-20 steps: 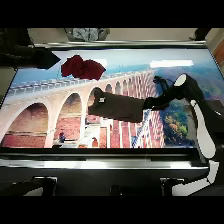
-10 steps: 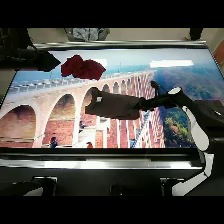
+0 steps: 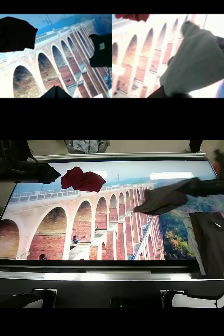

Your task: Fold the shirts.

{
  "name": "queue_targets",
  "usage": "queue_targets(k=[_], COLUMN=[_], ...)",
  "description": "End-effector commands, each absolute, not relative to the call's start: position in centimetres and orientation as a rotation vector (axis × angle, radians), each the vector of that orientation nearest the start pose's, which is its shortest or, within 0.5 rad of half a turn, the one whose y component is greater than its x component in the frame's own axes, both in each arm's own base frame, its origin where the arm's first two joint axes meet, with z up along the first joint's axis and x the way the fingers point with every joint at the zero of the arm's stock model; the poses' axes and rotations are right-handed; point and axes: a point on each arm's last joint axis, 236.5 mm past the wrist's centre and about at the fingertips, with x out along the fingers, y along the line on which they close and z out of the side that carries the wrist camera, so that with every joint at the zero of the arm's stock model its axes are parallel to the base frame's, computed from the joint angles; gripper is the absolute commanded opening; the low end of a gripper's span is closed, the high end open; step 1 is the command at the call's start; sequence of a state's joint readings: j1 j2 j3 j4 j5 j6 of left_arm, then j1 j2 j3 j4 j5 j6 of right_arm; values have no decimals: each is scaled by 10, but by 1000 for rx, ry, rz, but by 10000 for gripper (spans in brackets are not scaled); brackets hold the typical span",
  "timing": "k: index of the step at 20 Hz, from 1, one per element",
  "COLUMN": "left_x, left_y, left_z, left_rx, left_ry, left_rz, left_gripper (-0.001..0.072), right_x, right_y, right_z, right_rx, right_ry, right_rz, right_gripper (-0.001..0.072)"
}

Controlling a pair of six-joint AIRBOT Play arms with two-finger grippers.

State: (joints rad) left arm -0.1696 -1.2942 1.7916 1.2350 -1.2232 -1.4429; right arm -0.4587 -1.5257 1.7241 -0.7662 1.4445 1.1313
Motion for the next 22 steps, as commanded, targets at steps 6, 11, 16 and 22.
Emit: queue_targets(k=[6, 11, 16, 22], left_x=[437, 437, 437, 437], left_y=[-149, -149, -149, -150], left_z=[259, 259, 259, 259], left_rx=[-39, -39, -39, -37], left_ry=[714, 714, 714, 713], left_rz=[-469, -469, -469, -471], left_gripper=[27, 27, 28, 27], right_x=[347, 323, 309, 193], right_y=[-222, -269, -283, -289], right_z=[218, 238, 257, 187], right_rx=[524, 572, 587, 533], right_ry=[849, 732, 667, 1195], right_rz=[-55, -218, -321, -573], right_gripper=[48, 48, 49, 51])
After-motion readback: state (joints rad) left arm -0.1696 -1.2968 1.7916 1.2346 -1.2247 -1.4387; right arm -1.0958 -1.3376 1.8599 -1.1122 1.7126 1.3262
